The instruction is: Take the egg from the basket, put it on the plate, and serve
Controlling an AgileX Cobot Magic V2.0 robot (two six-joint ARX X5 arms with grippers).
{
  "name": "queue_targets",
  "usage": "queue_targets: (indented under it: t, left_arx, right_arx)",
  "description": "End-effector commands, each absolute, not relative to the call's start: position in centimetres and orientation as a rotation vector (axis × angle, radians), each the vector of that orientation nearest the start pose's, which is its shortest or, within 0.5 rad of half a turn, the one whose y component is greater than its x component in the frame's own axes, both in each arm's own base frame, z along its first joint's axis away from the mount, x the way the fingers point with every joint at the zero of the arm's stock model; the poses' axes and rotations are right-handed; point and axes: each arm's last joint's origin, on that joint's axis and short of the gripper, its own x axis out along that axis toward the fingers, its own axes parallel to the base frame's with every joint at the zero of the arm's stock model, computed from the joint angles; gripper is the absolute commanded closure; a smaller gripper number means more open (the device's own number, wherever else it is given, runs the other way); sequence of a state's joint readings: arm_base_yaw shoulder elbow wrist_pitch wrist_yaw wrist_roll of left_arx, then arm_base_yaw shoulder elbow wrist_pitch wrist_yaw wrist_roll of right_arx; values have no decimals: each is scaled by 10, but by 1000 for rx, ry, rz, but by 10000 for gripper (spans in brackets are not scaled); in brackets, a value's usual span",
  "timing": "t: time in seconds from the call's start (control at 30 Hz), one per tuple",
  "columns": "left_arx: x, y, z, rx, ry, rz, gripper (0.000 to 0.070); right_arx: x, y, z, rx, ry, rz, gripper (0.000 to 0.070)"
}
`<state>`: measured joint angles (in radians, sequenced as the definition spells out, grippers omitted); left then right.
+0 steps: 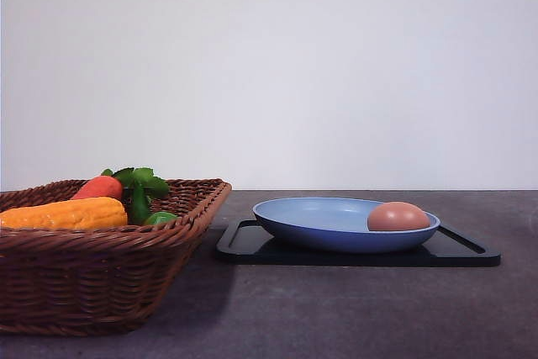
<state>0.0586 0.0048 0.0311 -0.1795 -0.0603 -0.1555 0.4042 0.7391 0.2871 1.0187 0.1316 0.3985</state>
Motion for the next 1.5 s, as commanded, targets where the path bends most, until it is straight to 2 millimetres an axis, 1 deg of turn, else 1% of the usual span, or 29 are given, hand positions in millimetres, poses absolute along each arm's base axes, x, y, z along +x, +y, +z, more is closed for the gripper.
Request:
queue_targets:
  t: [0.0,0.2,0.27,0.43,0.6,0.8,0.87,1.03,1.2,1.33,1.47]
  left_arx:
    - [96,8,147,-143,176,133,700]
    - [96,8,147,-143,176,133,700]
    - [96,8,147,-143,176,133,700]
    - [96,8,147,-143,176,133,700]
    - [96,8,147,-143,176,133,700]
    - [96,8,147,-143,176,133,700]
    - [96,8,147,-143,176,133,700]
    - [96,8,147,-143,176,133,700]
    - [96,8,147,-143,176,133,700]
    - [96,8,147,-143,176,133,700]
    - [96,8,147,-143,176,133,700]
  right_arx:
    - [142,57,281,548,-492,379,700]
    - [142,57,281,546,-492,378,700]
    - [143,58,279,498,-478,364,700]
    - [150,61,263,344,-316,316,700]
    - [154,63,243,279,-107,291,700]
    - [135,45,226,144,123,213,700]
    - [128,37,224,122,158,192,700]
    - [111,19,227,65,122,145,700]
    - [100,8,229,-4,35,134,700]
    - [95,4,219,-15,10,132,700]
    - [95,1,200,-16,23,129,700]
